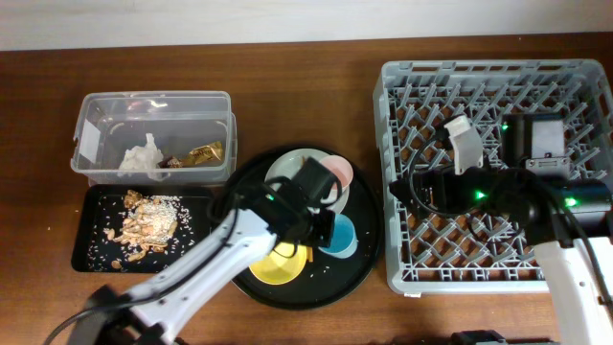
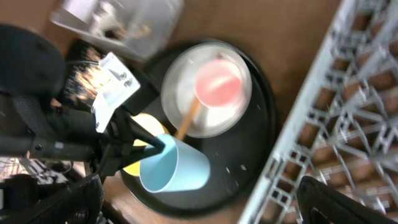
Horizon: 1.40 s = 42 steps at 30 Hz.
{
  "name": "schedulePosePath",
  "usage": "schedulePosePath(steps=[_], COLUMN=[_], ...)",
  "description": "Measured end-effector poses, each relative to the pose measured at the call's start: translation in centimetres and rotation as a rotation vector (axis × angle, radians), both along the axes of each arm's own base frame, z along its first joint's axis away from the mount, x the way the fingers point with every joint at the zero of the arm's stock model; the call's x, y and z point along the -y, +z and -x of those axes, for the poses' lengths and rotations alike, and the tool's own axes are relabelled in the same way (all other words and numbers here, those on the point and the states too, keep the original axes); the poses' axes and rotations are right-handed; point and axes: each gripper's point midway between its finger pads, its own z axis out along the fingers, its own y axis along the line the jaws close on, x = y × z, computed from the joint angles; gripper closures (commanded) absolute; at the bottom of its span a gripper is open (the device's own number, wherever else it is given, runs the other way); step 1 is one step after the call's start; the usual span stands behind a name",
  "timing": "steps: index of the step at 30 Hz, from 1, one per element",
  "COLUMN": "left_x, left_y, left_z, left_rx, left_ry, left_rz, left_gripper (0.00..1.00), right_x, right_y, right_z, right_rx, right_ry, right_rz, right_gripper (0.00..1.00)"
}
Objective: Sort waste into correct bins and load items into the dishwasher rack
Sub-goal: 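Hand the blue cup from the left gripper to the right gripper, then place the blue cup upside down in the rack with the right gripper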
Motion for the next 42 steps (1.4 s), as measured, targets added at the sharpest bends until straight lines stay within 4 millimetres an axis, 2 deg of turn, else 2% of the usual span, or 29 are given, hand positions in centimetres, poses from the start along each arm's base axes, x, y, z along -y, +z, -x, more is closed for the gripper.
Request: schedulePosePath(steps=[1, 3, 4, 5, 6, 8, 10, 13, 15, 18, 19, 21, 23, 30, 33, 35, 39, 42], left_x=[0.6, 0.5, -1.1, -1.6, -2.2, -3.4, -2.9, -2.3, -1.3, -0.7, -0.4, 0.3, 0.8, 1.2, 2.3, 2.5, 2.5, 2.5], left_y=[4.4, 12.0, 17.8, 20.7, 23.1, 24.4, 26.5, 27.2, 27.3, 27.1, 27.0, 26.9, 26.8, 26.9, 26.8, 26.6, 26.6, 26.6], left_z=[-1.3, -3.2, -4.5, -4.3, -4.3, -4.2, -2.9, -2.2, -1.5, -1.3, -1.4, -1.1, -0.7, -0.6, 0.2, 0.0, -0.1, -0.1], left_rx=[0.04, 0.119, 0.209, 0.25, 0.288, 0.278, 0.284, 0.238, 0.222, 0.214, 0.216, 0.216, 0.212, 0.225, 0.217, 0.22, 0.221, 0.222], left_ry=[-0.014, -0.047, -0.07, -0.119, -0.173, -0.206, -0.338, -0.396, -0.438, -0.435, -0.429, -0.439, -0.45, -0.463, -0.489, -0.48, -0.478, -0.478], left_rz=[0.135, 0.403, 0.592, 0.704, 0.803, 0.89, 1.008, 1.072, 1.086, 1.075, 1.067, 1.056, 1.054, 1.052, 1.048, 1.039, 1.037, 1.037], left_gripper=[1.0, 1.0, 1.0, 1.0, 1.0, 1.0, 1.0, 1.0, 1.0, 1.0, 1.0, 1.0, 0.99, 1.0, 1.0, 1.0, 0.97, 0.91], right_x=[-0.9, -2.6, -3.1, -3.4, -3.8, -4.6, -5.4, -6.2, -6.6, -6.9, -7.3, -8.2, -8.3, -8.2, -8.2, -8.2, -8.2, -8.2], right_y=[2.3, 4.6, 5.0, 5.3, 5.7, 6.8, 8.3, 10.0, 10.9, 11.4, 11.5, 11.5, 11.2, 11.0, 11.1, 11.1, 11.0, 11.1], right_z=[0.1, 0.9, 1.3, 1.5, 1.8, 2.3, 2.8, 3.9, 4.7, 5.3, 5.7, 6.5, 6.3, 6.0, 5.8, 5.8, 5.8, 5.7], right_rx=[0.044, 0.072, 0.071, 0.07, 0.073, 0.111, 0.173, 0.234, 0.248, 0.263, 0.265, 0.272, 0.275, 0.287, 0.302, 0.303, 0.312, 0.314], right_ry=[0.036, 0.119, 0.143, 0.158, 0.182, 0.248, 0.331, 0.433, 0.483, 0.523, 0.546, 0.598, 0.594, 0.584, 0.587, 0.587, 0.59, 0.591], right_rz=[-0.056, -0.169, -0.203, -0.224, -0.254, -0.307, -0.367, -0.446, -0.502, -0.531, -0.535, -0.535, -0.517, -0.494, -0.489, -0.487, -0.482, -0.482], right_gripper=[0.02, 0.02, 0.02, 0.02, 0.01, 0.02, 0.02, 0.02, 0.02, 0.02, 0.07, 0.08, 0.12, 0.15, 0.27, 0.34, 0.36, 0.36])
